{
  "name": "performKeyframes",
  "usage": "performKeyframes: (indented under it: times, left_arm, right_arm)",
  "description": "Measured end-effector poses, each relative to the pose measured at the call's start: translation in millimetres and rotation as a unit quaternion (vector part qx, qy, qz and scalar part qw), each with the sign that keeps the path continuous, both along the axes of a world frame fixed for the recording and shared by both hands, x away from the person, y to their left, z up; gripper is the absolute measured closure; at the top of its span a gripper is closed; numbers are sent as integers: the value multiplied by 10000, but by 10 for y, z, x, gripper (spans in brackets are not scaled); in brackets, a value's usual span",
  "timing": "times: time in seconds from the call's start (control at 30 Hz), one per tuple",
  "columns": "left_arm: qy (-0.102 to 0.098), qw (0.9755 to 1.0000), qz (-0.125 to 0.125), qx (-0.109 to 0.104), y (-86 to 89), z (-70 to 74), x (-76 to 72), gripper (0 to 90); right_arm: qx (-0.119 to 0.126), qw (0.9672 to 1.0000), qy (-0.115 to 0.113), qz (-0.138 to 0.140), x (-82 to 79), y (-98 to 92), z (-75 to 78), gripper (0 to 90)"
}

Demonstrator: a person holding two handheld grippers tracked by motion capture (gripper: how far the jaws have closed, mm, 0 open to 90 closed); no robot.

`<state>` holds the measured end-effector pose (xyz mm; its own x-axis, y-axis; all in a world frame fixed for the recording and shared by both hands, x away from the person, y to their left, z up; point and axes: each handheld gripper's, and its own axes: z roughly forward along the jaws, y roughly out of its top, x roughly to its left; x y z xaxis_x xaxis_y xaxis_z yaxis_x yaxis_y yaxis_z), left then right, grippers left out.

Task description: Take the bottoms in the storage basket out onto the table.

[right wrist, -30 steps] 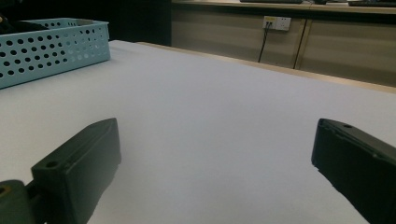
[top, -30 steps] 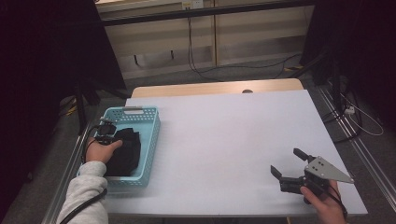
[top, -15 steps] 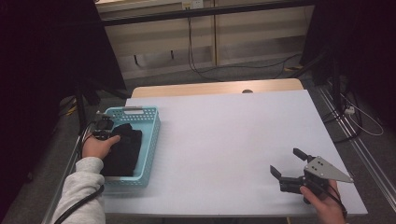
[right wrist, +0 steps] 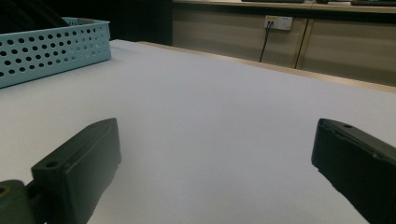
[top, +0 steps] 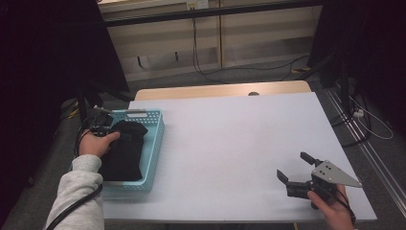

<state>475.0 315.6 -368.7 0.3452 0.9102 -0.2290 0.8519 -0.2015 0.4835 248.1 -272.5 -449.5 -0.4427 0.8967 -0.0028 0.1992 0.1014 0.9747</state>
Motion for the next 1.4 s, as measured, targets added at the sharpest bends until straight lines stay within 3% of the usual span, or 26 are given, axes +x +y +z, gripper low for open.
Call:
performKeyframes:
  times: [0.17,0.27,0.37,0.4,0.47,0.53,0.57,0.6,0.73,1.1,1.23,1.4]
  left_arm:
    - [-127,9999,2,32,-21,-32,24,737]
    - [-293,9995,87,59,-30,-144,37,720]
    - [-260,9997,33,18,-26,-263,43,696]
    - [-358,9993,65,39,-27,-295,43,670]
    - [-387,9992,35,89,-14,-336,41,599]
    - [-477,9986,35,217,-13,-377,41,450]
    - [-466,9986,70,243,0,-378,38,328]
    - [-503,9984,146,201,10,-385,30,269]
    - [-638,9975,160,263,67,-379,-25,150]
    - [-421,9978,-189,474,61,-517,-180,80]
    - [-361,9956,-421,751,24,-624,-186,65]
    - [-372,9945,-455,864,13,-719,-193,70]
  right_arm:
    - [-6,10000,9,5,1,4,-3,5]
    - [-12,10000,2,17,-1,9,-3,5]
    - [-15,10000,7,24,-3,12,-4,5]
    - [-13,10000,10,30,-3,12,-5,5]
    - [-21,10000,12,29,-3,11,-6,5]
    - [-20,10000,9,28,-3,9,-6,5]
    - [-19,10000,8,28,-5,9,-4,5]
    - [-22,10000,6,31,-5,9,-4,5]
    - [-52,10000,19,38,-8,13,-4,5]
    - [-62,9999,-13,84,-10,34,5,4]
    - [-66,9999,12,99,-6,42,0,4]
    - [-76,9999,20,123,-7,38,-4,6]
